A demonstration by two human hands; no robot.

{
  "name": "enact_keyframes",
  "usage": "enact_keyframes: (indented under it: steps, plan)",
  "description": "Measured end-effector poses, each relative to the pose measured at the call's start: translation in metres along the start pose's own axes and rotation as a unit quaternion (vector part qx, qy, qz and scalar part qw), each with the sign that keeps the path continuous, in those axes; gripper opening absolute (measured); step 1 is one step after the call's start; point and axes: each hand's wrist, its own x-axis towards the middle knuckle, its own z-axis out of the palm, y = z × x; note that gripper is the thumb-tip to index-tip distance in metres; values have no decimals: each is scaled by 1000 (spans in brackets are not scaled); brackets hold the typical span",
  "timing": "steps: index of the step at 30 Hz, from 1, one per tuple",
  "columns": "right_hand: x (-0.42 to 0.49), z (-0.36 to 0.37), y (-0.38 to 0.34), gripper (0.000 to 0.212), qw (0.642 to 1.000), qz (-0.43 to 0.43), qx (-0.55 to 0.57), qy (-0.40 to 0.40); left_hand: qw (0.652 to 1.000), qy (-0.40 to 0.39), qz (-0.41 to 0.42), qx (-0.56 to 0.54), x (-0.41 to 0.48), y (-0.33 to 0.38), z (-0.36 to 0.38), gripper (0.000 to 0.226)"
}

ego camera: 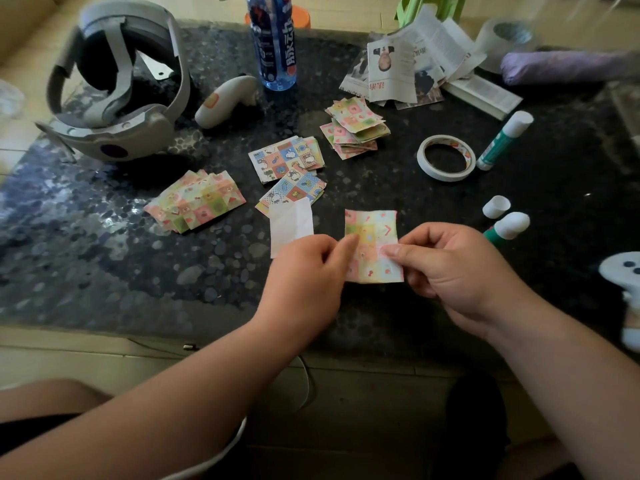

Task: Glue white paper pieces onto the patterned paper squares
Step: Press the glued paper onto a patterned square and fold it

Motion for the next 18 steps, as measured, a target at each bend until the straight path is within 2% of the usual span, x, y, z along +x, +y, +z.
enact_keyframes:
  steps: [1,3,6,9,11,15,18]
  plan:
    - [2,-1,1,9,1000,7,-27,4,993,14,61,97,-2,-4,1,31]
    - [6,-3,5,8,996,20,-86,9,961,48,172,213,-6,-11,5,21]
    - [11,-5,13,12,984,-1,-175,27,918,3,264,295,-16,-25,15,38]
    - [12,-5,16,12,971,-22,-235,32,883,-118,240,385,-33,-26,25,71]
    - [12,-5,16,12,963,-30,-266,29,871,-182,207,407,-40,-28,27,82]
    - [11,-5,15,12,951,-28,-305,29,851,-201,195,445,-42,-28,24,87]
    - [10,-4,15,10,948,-22,-317,34,846,-184,194,461,-43,-29,24,92]
